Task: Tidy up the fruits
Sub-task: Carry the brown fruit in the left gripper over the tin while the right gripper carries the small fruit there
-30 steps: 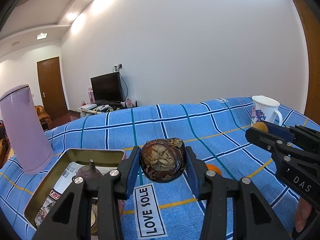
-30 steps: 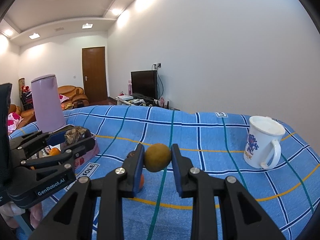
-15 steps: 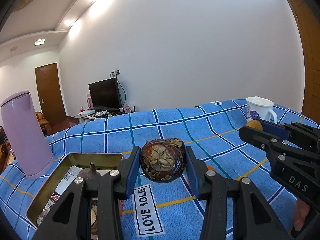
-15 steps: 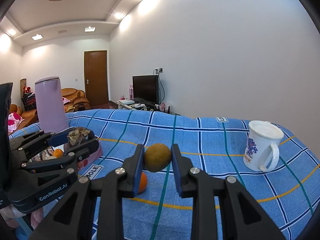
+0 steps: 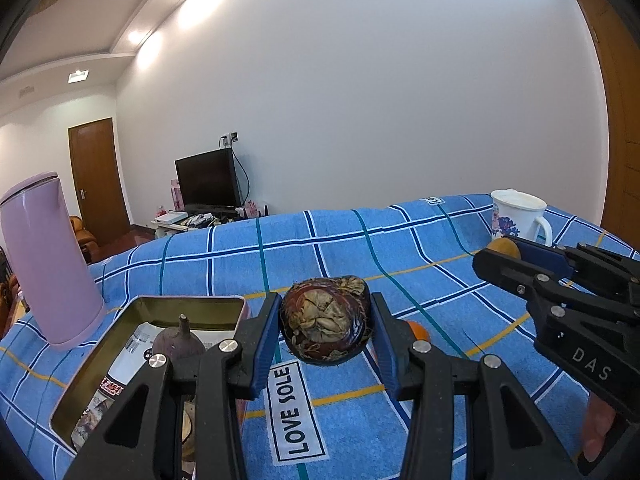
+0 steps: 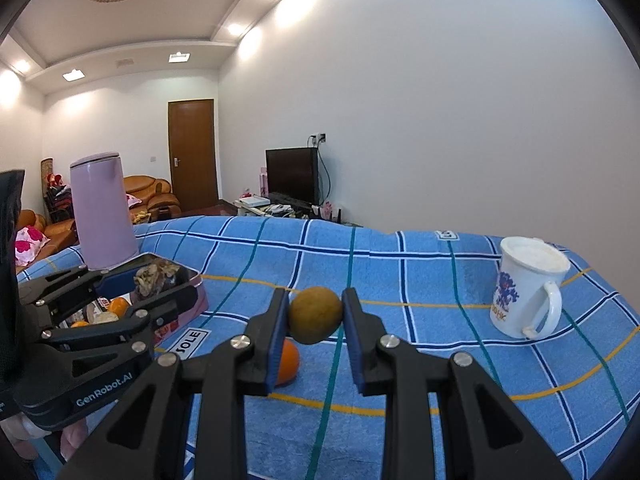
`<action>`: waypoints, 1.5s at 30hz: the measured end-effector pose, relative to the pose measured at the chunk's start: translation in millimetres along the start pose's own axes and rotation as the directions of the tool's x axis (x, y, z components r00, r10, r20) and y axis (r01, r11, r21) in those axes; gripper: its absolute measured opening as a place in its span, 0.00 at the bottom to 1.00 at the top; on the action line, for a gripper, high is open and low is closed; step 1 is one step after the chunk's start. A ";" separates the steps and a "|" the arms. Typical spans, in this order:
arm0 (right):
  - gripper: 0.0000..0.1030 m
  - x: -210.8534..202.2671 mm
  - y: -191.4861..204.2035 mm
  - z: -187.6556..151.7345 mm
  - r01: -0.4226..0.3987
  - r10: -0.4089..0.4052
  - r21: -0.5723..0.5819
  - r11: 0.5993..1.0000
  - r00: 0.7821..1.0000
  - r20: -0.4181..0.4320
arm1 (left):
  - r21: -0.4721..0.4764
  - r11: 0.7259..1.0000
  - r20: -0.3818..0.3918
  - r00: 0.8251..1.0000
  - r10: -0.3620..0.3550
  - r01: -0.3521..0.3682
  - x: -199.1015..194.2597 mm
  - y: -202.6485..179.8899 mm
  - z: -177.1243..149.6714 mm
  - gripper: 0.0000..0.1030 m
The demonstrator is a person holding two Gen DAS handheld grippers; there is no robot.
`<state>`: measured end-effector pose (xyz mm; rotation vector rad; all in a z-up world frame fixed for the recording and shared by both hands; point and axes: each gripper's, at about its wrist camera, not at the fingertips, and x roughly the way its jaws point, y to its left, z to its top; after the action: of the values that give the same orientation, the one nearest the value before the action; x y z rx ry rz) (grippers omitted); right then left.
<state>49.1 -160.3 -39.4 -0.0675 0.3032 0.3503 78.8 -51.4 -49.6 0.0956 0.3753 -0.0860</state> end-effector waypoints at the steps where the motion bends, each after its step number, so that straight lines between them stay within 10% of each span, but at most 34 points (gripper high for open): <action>1: 0.29 0.8 0.5 0.2 -0.002 0.002 0.000 1.000 1.000 -0.002 | 0.000 1.000 -0.002 1.000 0.001 -0.001 -0.3 -0.3 -0.2 0.44; 45: 0.29 7.9 68.7 5.9 -0.155 0.152 -0.045 0.987 0.986 -0.066 | -0.090 0.993 -0.066 0.995 0.073 -0.079 -34.8 57.1 -18.5 0.44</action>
<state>34.0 -92.7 -37.1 -0.1052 0.3625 0.5094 45.6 9.5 -49.4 0.0210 0.4367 0.0096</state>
